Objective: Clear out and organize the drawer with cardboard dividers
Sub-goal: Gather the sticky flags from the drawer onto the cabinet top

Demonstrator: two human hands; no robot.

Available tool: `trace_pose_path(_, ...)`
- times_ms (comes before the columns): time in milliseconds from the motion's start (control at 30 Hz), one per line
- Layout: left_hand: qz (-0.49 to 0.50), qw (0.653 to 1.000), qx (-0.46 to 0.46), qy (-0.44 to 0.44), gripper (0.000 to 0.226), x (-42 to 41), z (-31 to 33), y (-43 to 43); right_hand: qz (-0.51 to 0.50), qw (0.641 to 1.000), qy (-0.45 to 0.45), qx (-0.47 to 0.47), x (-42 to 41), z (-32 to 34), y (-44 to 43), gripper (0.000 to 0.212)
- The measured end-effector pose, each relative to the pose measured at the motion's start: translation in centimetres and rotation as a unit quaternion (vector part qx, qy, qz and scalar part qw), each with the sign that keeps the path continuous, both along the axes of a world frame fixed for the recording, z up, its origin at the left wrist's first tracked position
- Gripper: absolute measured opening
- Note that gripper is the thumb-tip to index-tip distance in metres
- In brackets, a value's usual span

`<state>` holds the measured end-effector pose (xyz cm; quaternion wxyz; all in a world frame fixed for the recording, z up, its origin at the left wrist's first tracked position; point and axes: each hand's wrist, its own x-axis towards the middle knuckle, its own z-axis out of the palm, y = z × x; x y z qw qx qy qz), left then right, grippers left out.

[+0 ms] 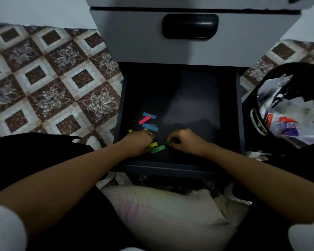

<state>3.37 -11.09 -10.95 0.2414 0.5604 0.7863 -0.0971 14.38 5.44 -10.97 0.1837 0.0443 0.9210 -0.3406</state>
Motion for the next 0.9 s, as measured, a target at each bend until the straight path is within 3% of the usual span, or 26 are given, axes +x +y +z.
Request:
trace_pose_path(167,-0.024,0.999,0.018,0.022,0.033,0.8,-0.1,0.8,-0.013,1.000,0.006,0.005,-0.3,0.0,0.3,0.018)
trace_pose_path(467,-0.020,0.999,-0.004,-0.024,0.045,0.2,0.5,-0.3,0.088,0.995,-0.025,0.040,-0.3,0.2,-1.1,0.020)
trace_pose_path(700,0.018,0.999,0.005,-0.033,0.028,0.0,0.5,-0.1,0.180,0.975,0.004,0.133,-0.4,-0.3,-2.5,0.025)
trace_pose_path(900,0.049,0.998,0.008,-0.030,0.026,-0.1,0.3,-0.2,0.176,0.971,0.038,0.157,-0.6,-0.7,-2.4,0.031)
